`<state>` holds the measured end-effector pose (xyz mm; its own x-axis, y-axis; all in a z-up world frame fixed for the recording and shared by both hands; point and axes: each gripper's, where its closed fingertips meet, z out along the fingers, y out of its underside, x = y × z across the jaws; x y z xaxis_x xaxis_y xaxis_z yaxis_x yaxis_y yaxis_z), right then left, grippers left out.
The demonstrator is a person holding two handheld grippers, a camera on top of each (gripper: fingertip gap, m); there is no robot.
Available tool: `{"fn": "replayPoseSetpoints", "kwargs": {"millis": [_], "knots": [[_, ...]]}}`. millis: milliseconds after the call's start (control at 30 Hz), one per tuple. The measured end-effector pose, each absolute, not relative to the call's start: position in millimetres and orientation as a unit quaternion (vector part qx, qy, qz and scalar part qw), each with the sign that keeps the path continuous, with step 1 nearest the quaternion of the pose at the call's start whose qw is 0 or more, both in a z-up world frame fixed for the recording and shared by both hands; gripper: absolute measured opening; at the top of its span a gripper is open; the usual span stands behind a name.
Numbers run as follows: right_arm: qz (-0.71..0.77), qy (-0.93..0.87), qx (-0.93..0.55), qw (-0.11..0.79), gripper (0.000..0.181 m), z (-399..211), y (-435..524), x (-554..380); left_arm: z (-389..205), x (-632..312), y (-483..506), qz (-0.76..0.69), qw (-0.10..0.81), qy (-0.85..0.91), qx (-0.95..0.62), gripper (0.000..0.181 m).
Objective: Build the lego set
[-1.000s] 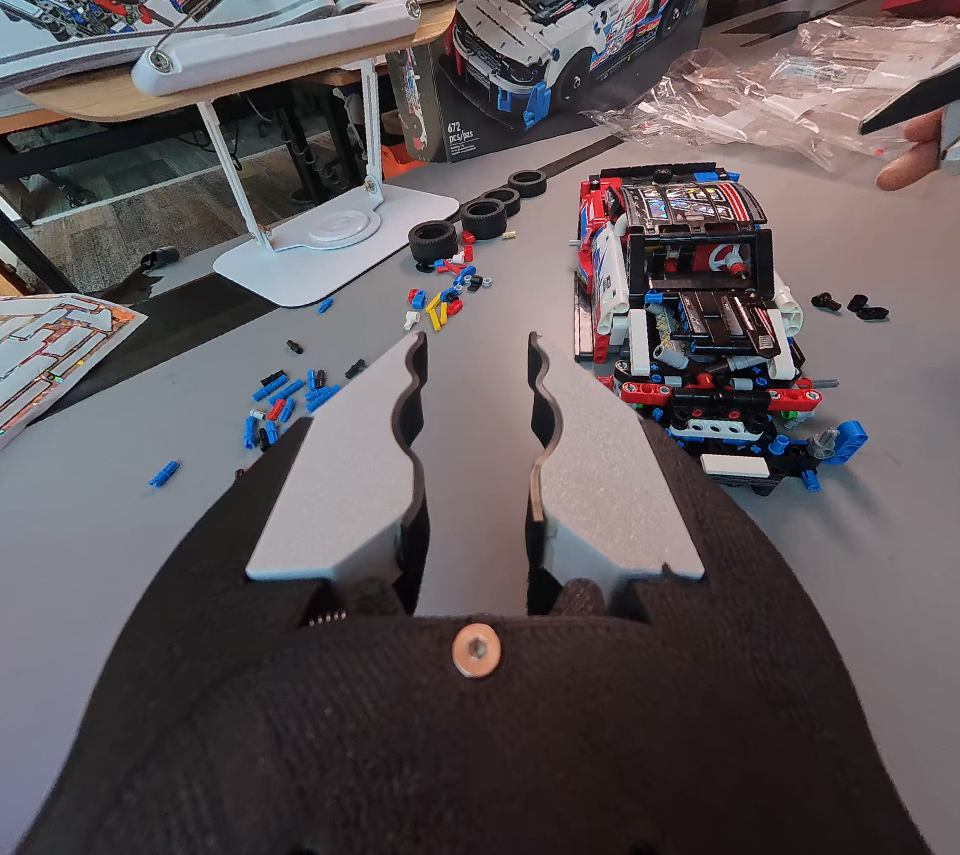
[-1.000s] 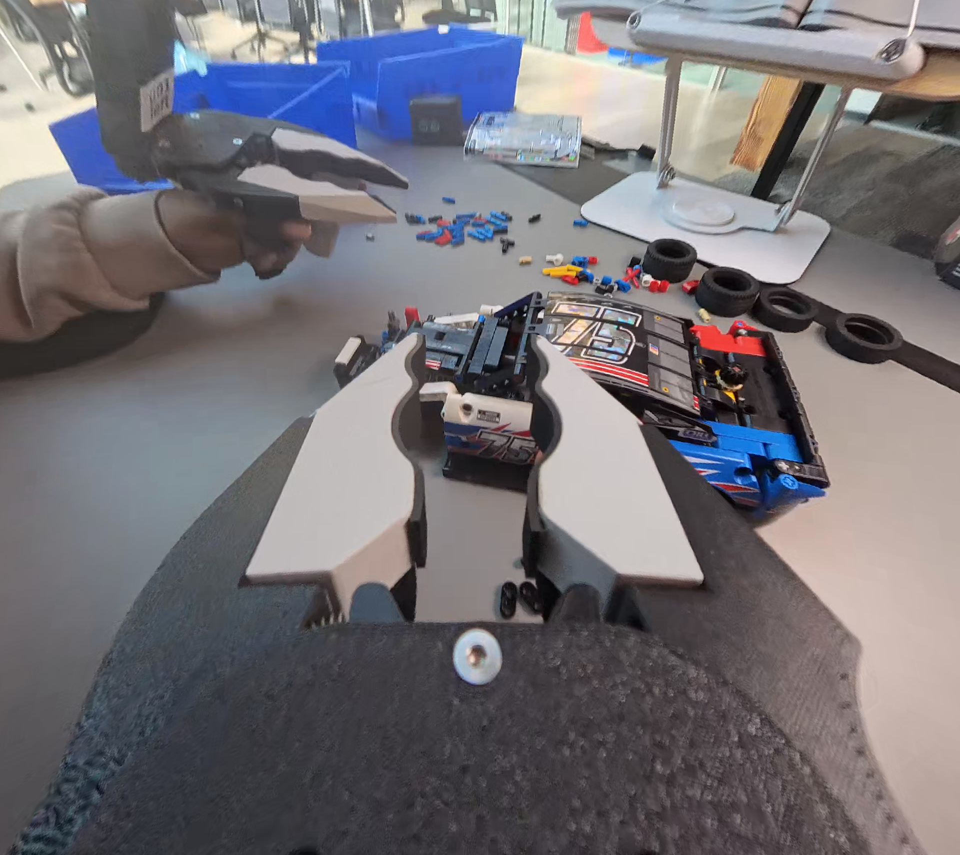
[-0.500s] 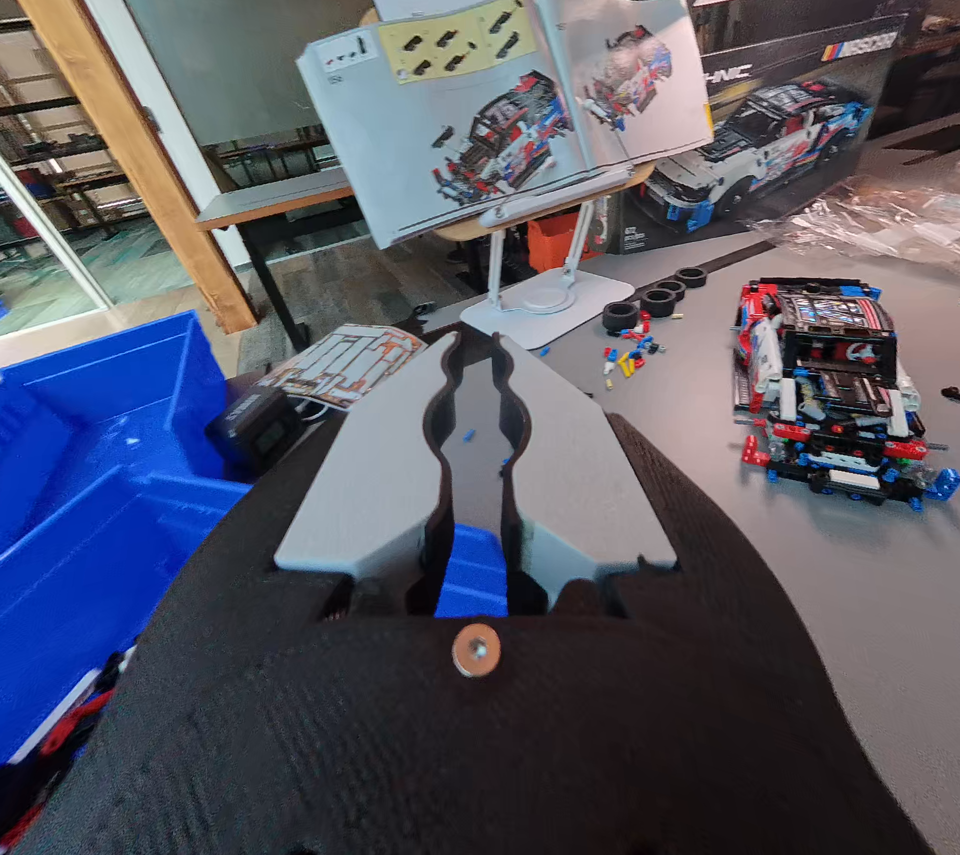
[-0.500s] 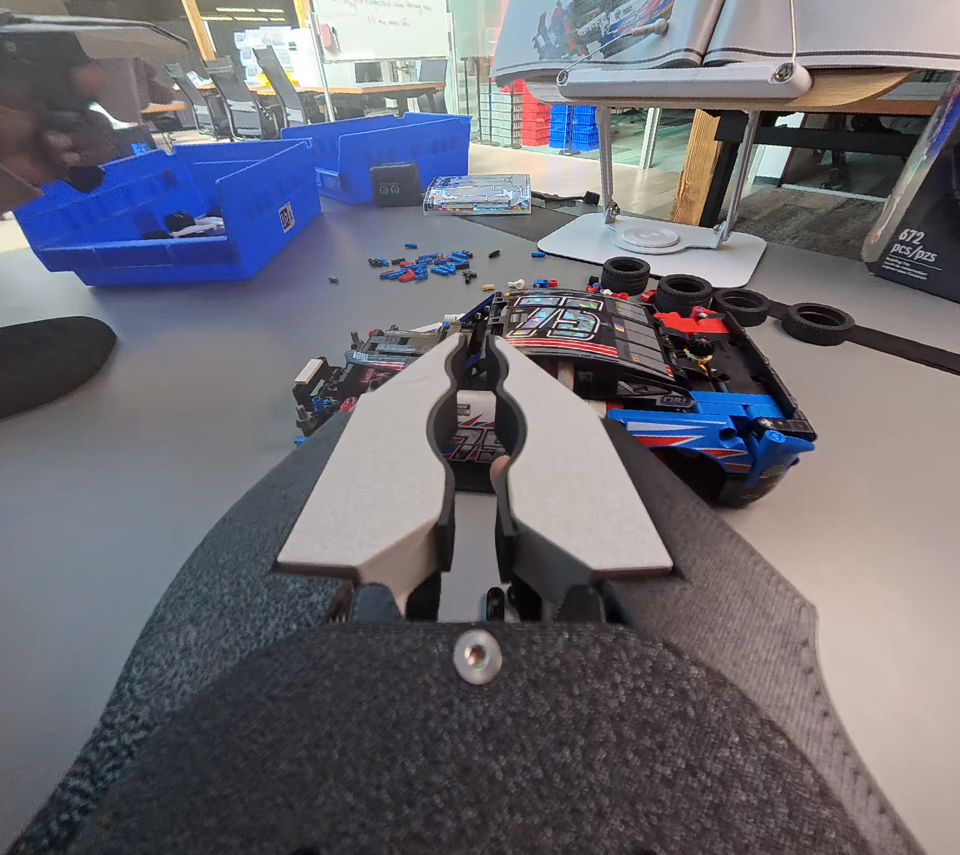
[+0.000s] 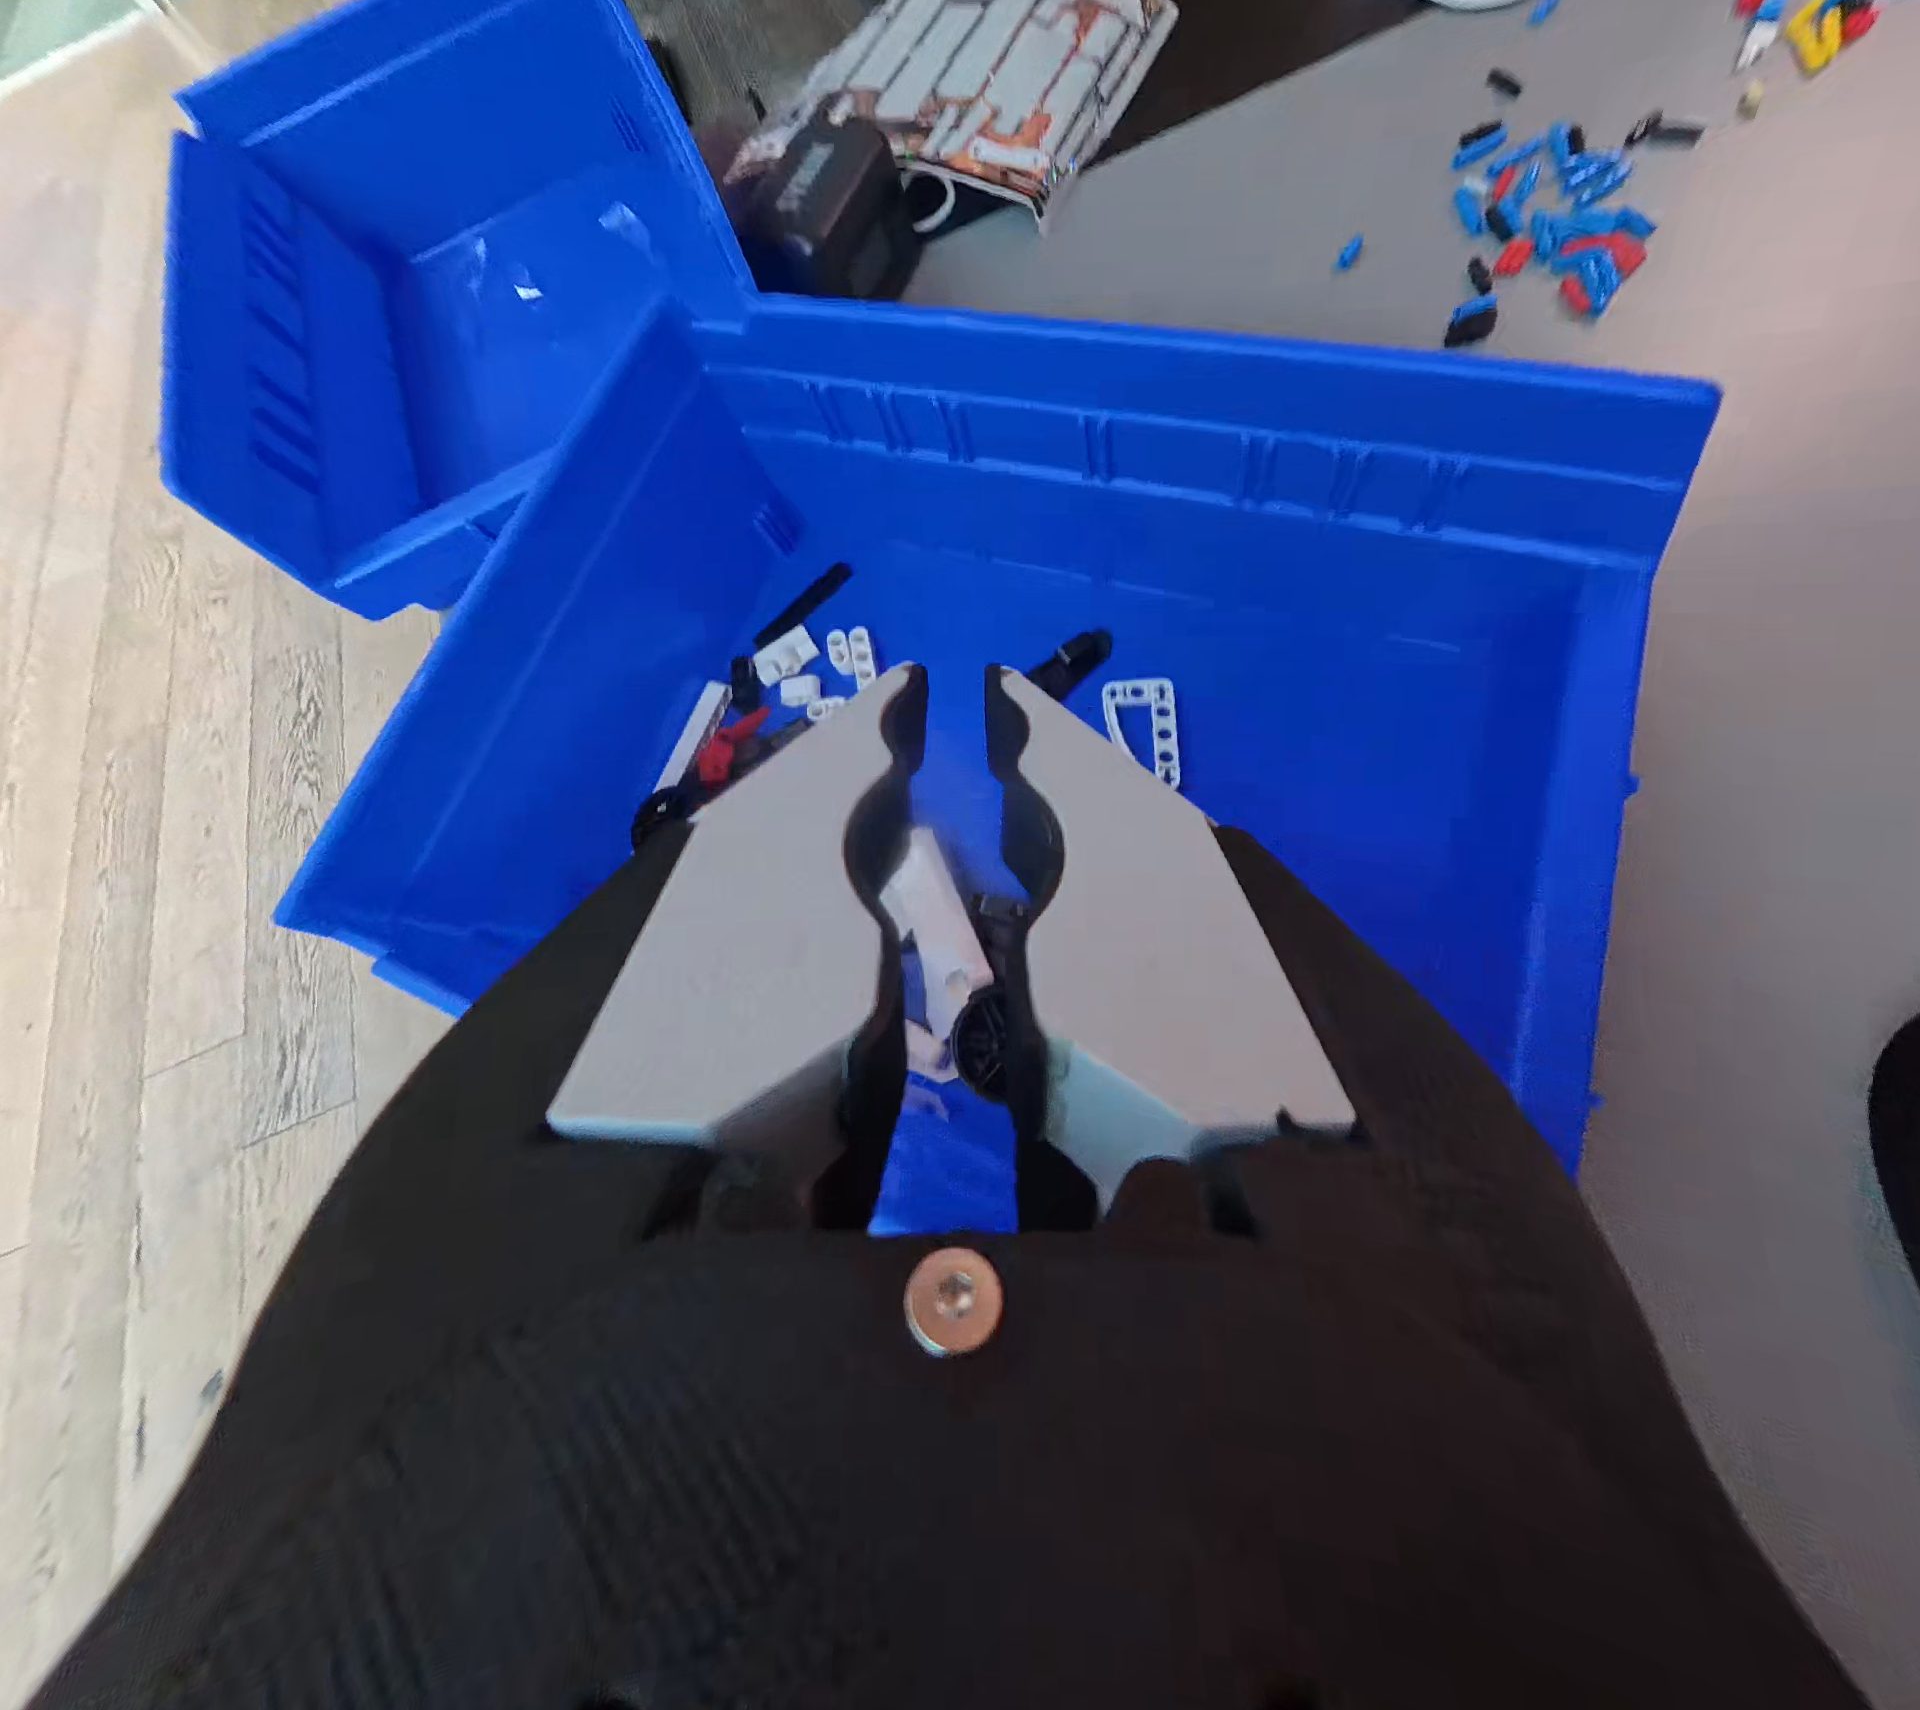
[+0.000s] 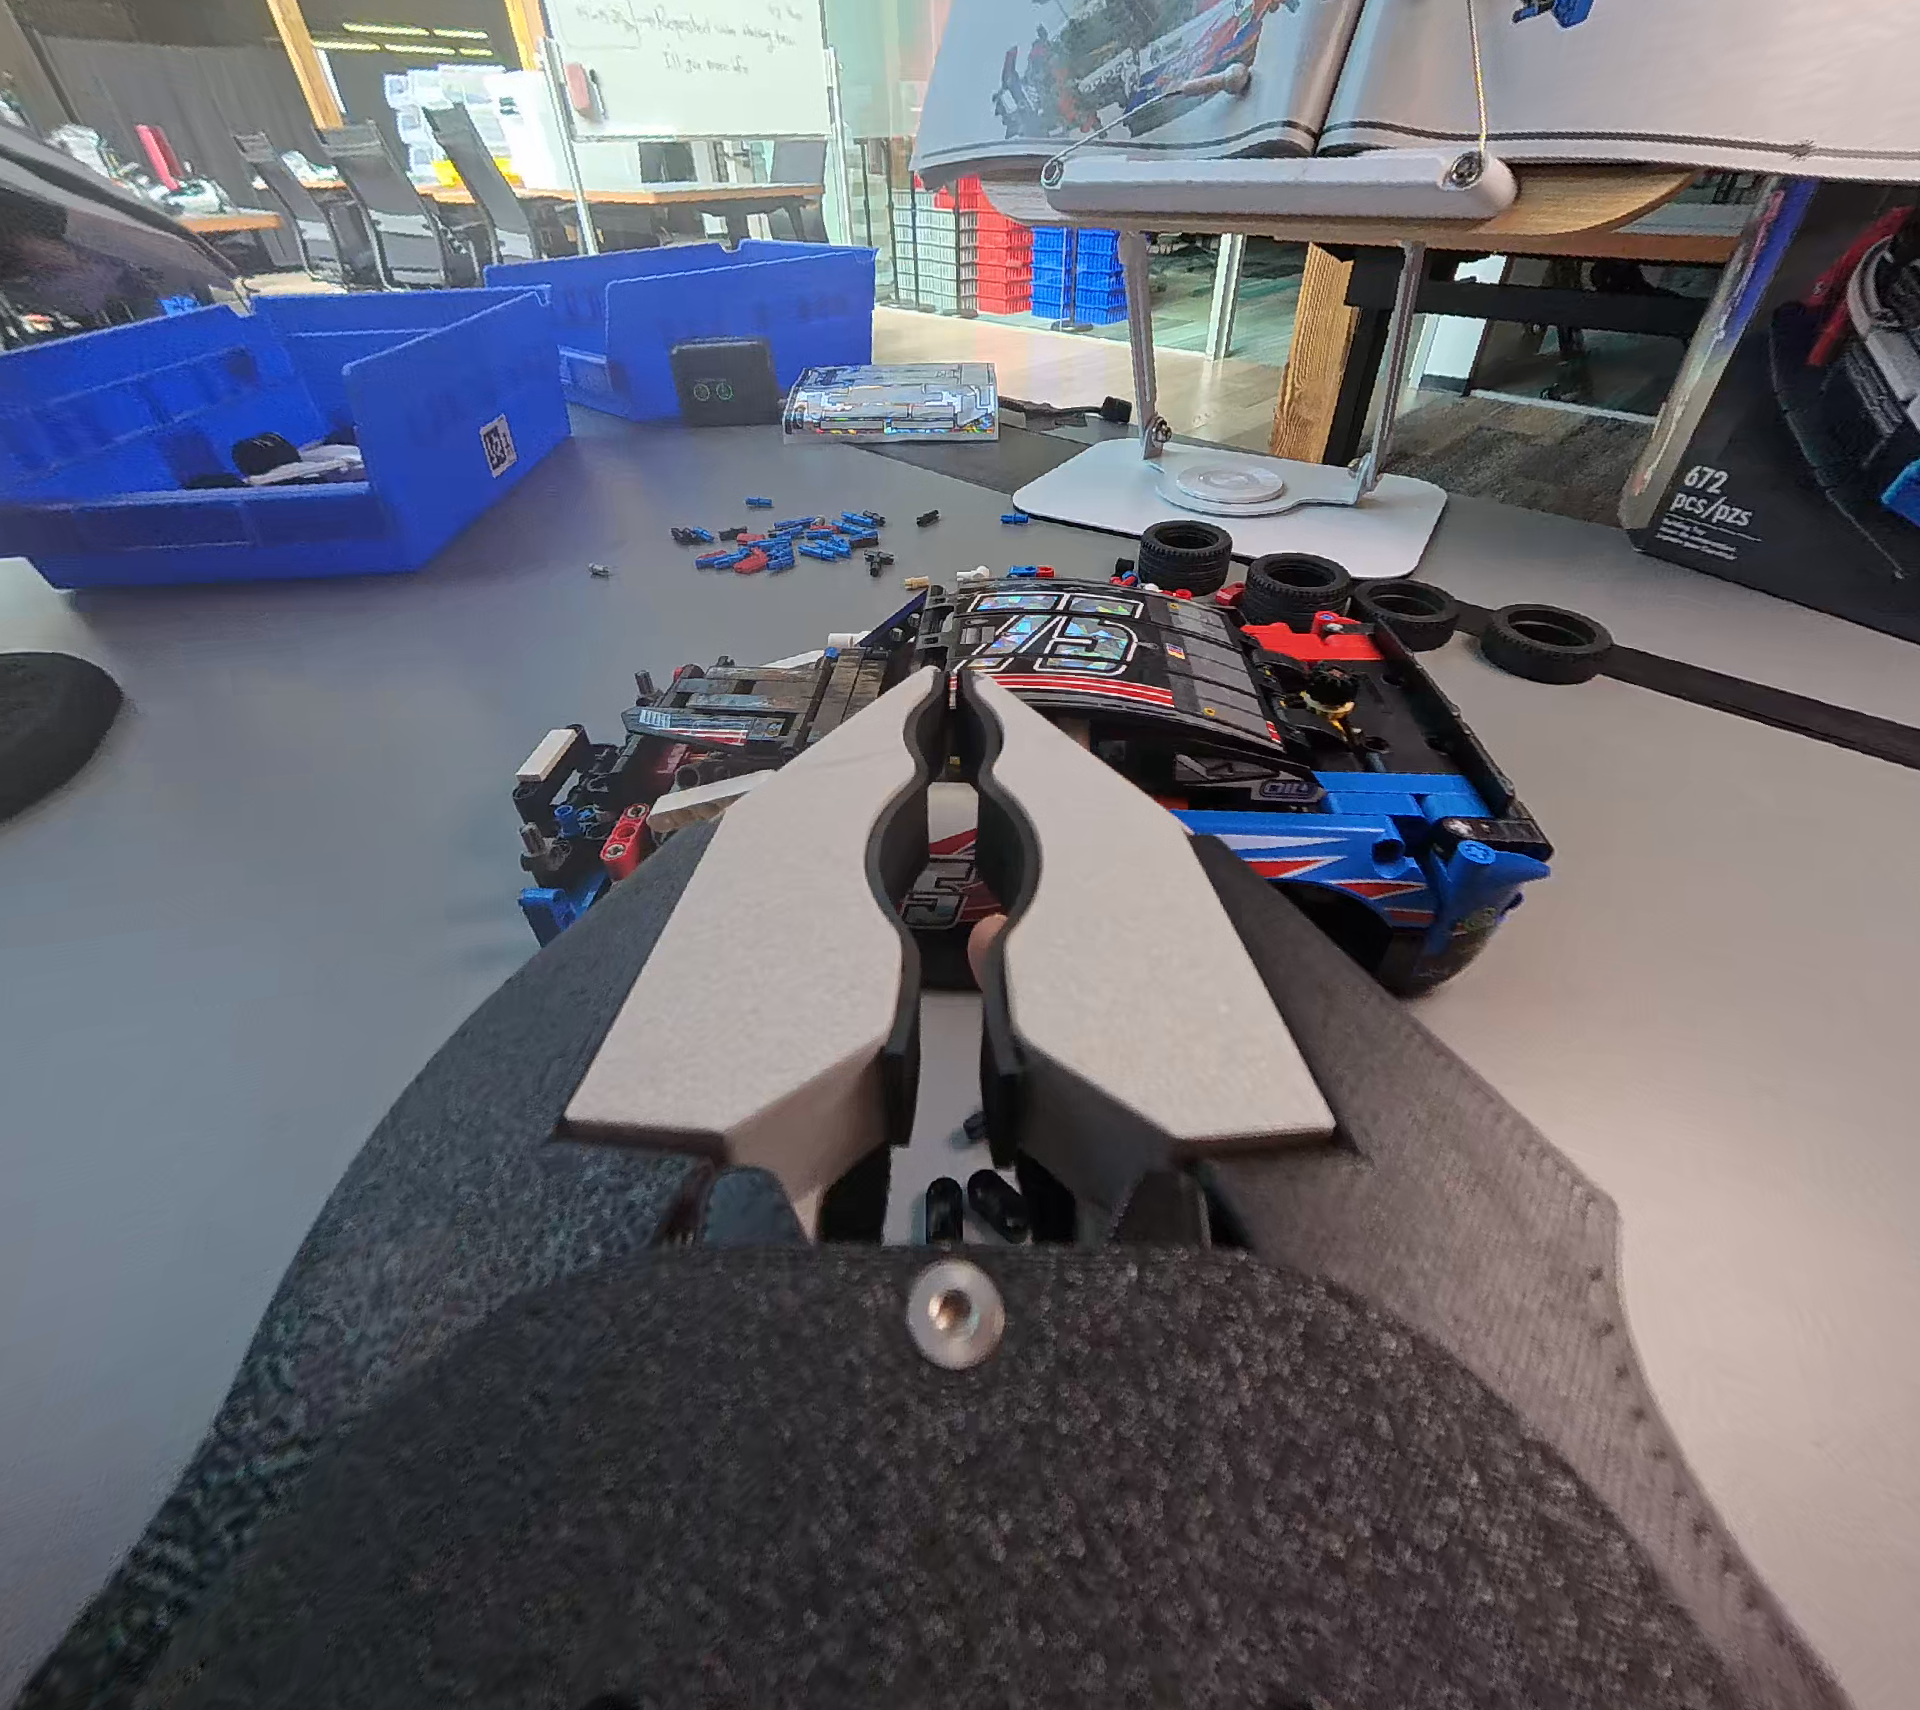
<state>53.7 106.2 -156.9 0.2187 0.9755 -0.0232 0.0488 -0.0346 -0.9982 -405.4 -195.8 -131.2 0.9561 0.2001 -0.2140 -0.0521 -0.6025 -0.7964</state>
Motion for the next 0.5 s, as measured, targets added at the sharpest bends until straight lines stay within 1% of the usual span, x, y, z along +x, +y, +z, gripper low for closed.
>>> {"fn": "replayPoseSetpoints", "kwargs": {"millis": [233, 500], "knots": [[0.429, -0.432, -0.581, 0.54, 0.0, -156.3, 114.2, 55.0, -195.9, -412.2, -205.3, 0.072, 0.255, 0.044, -0.963, 0.025], [0.419, -0.423, -0.584, 0.551, 0.001, -155.2, 119.5, 57.6, -232.0, -403.5, -215.2, 0.026, 0.096, 0.155, -0.983, 0.027]]}}
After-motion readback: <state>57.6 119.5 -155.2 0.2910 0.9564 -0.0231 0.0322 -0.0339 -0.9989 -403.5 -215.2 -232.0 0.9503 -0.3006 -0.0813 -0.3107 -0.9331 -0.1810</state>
